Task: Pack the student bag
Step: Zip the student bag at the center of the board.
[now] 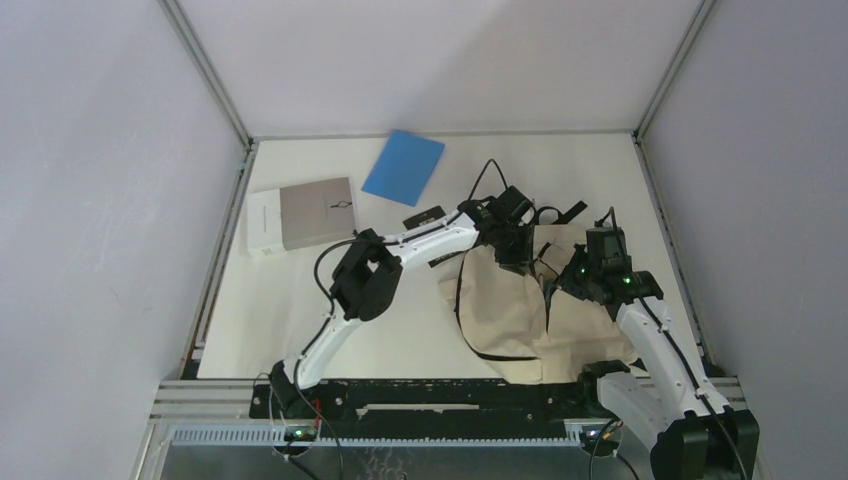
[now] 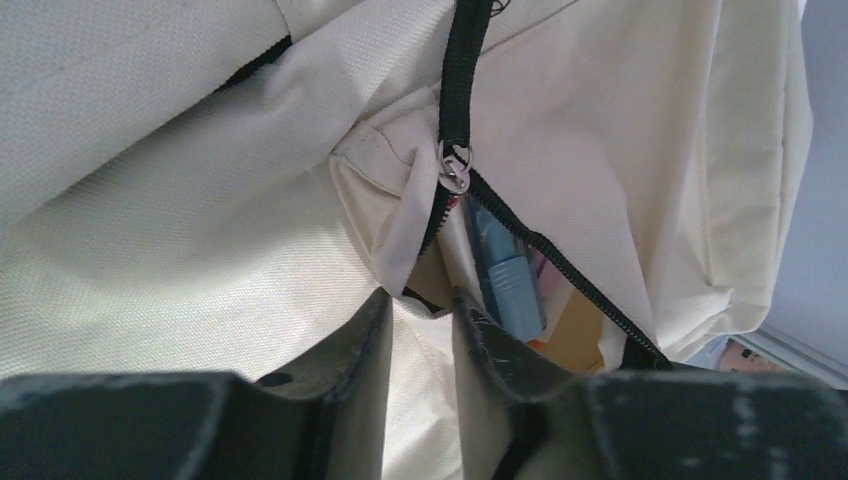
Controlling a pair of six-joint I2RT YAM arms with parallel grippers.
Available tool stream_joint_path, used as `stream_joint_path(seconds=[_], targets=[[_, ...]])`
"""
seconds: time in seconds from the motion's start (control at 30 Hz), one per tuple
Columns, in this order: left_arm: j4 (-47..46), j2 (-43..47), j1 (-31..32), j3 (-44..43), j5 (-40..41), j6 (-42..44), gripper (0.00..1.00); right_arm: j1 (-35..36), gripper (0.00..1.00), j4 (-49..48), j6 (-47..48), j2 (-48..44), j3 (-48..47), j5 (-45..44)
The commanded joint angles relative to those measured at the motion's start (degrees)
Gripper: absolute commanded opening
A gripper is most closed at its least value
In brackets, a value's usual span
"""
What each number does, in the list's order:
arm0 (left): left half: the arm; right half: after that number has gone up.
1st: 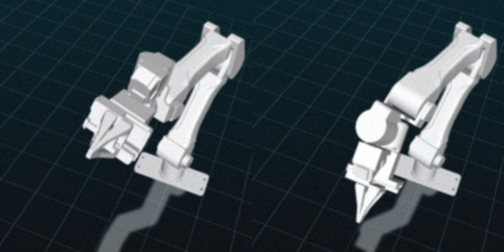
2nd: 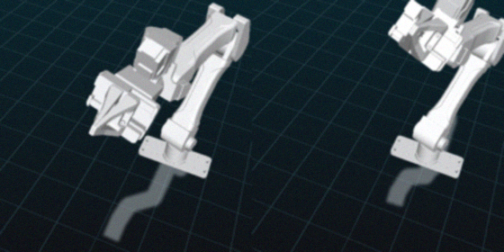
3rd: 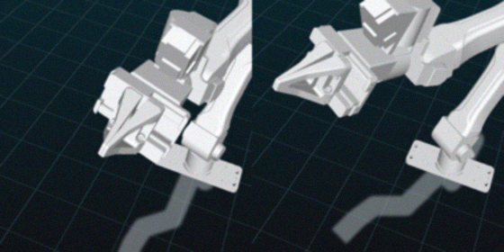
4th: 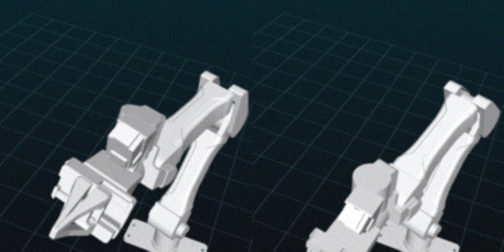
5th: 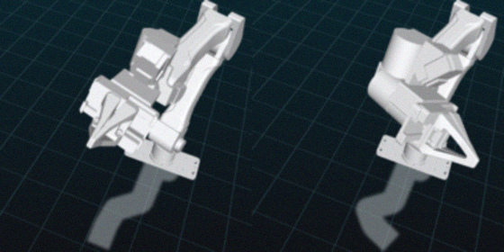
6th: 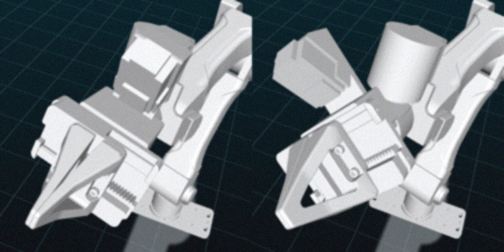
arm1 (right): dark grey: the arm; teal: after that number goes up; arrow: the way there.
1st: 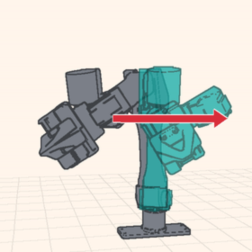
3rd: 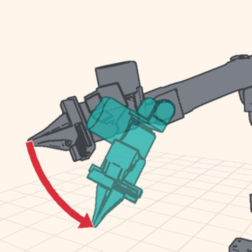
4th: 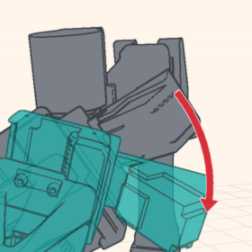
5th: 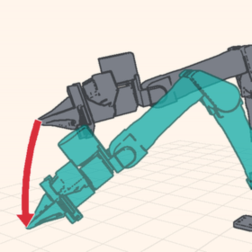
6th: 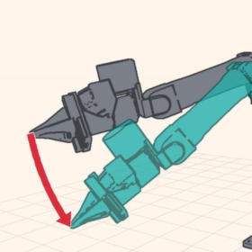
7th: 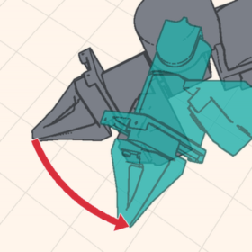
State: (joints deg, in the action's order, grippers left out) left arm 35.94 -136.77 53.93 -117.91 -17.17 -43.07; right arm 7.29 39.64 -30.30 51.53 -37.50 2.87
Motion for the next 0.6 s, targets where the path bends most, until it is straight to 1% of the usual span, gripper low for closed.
stream_joint_path(seconds=[0.0,0.03,0.1,0.3,0.37,0.43,0.5,0.57], targets=[[0.45,0.28,-0.81,-2.77,1.28,0.62,0.26,0.36,0.00,-2.05,-0.89,-1.01,-0.56,-0.15],[0.44,0.21,-1.11,-2.77,0.87,0.66,0.20,0.36,0.00,-1.98,-0.87,-0.99,-0.56,-0.15],[0.40,0.31,-1.63,-2.73,-0.64,1.19,0.01,0.36,0.00,-1.74,-0.69,-1.00,-0.56,-0.28],[-0.73,3.54,-3.89,0.17,-5.69,4.80,0.00,0.62,0.01,-1.90,-0.29,0.46,-0.50,0.37],[-0.60,4.29,-4.58,0.51,-6.93,5.89,0.00,0.83,0.08,-2.64,0.33,1.83,-0.29,1.89],[0.15,4.65,-4.97,0.40,-8.71,6.83,0.00,1.44,0.21,-3.52,0.86,4.04,0.02,4.16],[0.65,4.66,-5.13,0.23,-10.20,7.65,0.00,2.81,0.26,-3.99,0.96,6.60,-0.03,5.07],[0.80,4.44,-5.01,0.44,-11.56,7.99,0.00,4.33,0.29,-4.58,0.60,7.86,-0.21,5.22]])
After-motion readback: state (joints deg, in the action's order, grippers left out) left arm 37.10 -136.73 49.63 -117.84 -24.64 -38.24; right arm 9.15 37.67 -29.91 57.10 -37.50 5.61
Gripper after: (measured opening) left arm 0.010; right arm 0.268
